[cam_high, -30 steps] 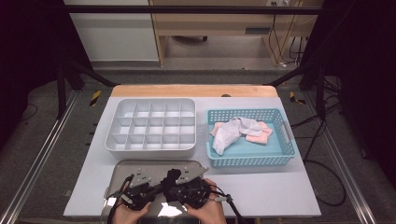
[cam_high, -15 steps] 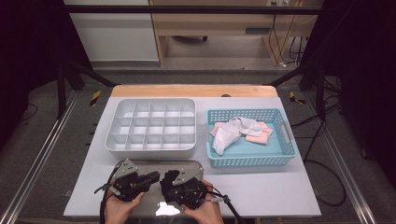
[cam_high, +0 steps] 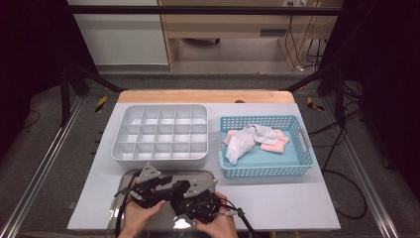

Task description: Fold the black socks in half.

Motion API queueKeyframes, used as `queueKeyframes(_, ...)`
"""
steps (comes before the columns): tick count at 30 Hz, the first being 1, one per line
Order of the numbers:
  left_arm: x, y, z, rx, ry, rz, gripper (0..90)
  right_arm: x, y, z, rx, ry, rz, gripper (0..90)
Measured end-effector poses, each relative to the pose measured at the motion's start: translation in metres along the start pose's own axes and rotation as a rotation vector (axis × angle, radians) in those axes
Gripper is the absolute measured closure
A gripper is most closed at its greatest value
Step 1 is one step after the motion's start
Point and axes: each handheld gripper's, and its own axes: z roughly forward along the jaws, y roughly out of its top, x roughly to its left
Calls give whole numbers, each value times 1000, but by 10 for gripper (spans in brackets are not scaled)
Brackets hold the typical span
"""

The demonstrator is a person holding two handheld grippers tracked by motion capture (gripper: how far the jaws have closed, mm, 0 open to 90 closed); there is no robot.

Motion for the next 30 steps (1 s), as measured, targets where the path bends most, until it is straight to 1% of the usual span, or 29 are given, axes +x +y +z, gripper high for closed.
queueKeyframes(4,3,-7,-2,11,-6,-22,533,-4,-1,-8,-3,-17,13,805)
queueKeyframes(6,3,-11,-4,16,-10,-34,532,-7,-1,-12,-12,-38,19,822)
queueKeyframes(9,-1,-17,-8,12,-18,-40,524,-10,-3,-17,-17,-58,25,828)
queueKeyframes(11,-5,-21,-10,9,-19,-41,518,-11,-4,-20,-8,-80,21,818)
queueKeyframes(14,-12,-27,-11,9,-13,-35,498,-11,-4,-24,-13,-83,31,792)
queueKeyframes(15,-14,-30,-11,9,-10,-34,491,-11,-3,-27,-24,-79,36,790)
queueKeyframes(17,-17,-33,-11,6,-9,-31,481,-11,0,-35,-67,-67,56,785)
queueKeyframes(19,-19,-35,-12,-3,11,-32,470,-9,3,-39,-110,-56,61,801)
queueKeyframes(21,-20,-36,-11,1,16,-31,465,-7,3,-37,-103,-58,61,814)
queueKeyframes(22,-20,-36,-11,-1,19,-30,462,-7,1,-34,-89,-51,60,821)
queueKeyframes(24,-20,-38,-12,3,20,-33,448,-7,-8,-29,-50,-53,66,832)
queueKeyframes(26,-20,-39,-12,2,19,-35,435,-8,-16,-28,-26,-39,79,832)
queueKeyframes(28,-22,-39,-11,0,20,-34,423,-8,-20,-30,-22,-33,94,831)
queueKeyframes(30,-24,-39,-11,0,22,-28,415,-9,-17,-35,-33,-39,99,826)
